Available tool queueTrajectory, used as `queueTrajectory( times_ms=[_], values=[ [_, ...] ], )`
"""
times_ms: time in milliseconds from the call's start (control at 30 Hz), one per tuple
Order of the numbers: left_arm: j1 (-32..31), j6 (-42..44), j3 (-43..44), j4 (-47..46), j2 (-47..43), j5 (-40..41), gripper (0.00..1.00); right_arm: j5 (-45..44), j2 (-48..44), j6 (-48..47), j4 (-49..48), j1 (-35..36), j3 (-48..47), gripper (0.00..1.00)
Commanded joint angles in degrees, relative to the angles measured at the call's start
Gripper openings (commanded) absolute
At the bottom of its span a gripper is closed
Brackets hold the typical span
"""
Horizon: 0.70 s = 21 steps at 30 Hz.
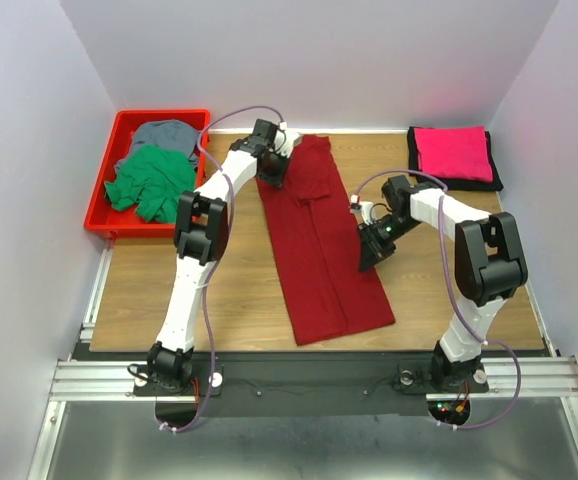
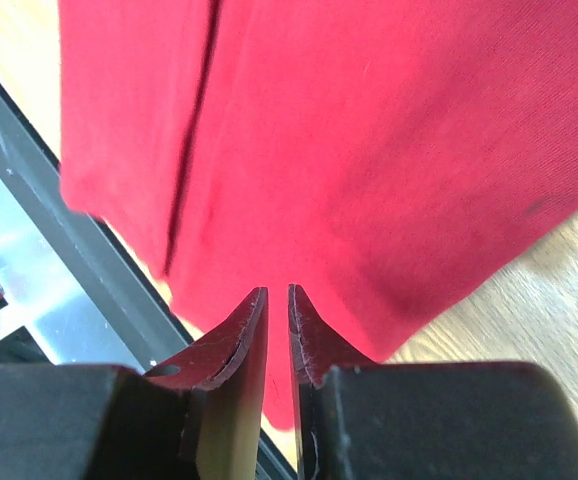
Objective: Fold and stack the t-shirts
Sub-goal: Fold the tshirt
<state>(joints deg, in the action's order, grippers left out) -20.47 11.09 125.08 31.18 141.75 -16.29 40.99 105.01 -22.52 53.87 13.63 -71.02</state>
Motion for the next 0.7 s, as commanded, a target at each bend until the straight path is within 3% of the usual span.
queueTrajectory(
  times_ms=[0, 67, 233, 367, 667],
  values=[
    [0.3, 6.8, 11.9, 3.9, 5.1, 1.4, 0.21, 1.0, 1.9, 0.9, -0.3, 0.3, -2.1, 0.20],
    [0.3, 7.0, 11.6, 0.0, 2.7, 2.3, 0.23, 1.5, 2.9, 1.3, -1.2, 0.4, -2.2, 0.20],
    [0.5, 6.6, 0.6, -8.8, -8.6, 0.7, 0.27, 2.9, 4.5, 2.5, -3.9, 0.9, -0.1, 0.19],
    [0.5, 5.0, -5.2, -6.7, -14.3, -2.1, 0.29, 3.4, 6.2, 4.4, -6.5, 2.1, 3.4, 0.16],
    [0.3, -0.4, -13.6, -4.1, -14.5, -7.2, 0.29, 6.1, 6.3, 9.9, -12.5, 5.7, 8.4, 0.15]
  ],
)
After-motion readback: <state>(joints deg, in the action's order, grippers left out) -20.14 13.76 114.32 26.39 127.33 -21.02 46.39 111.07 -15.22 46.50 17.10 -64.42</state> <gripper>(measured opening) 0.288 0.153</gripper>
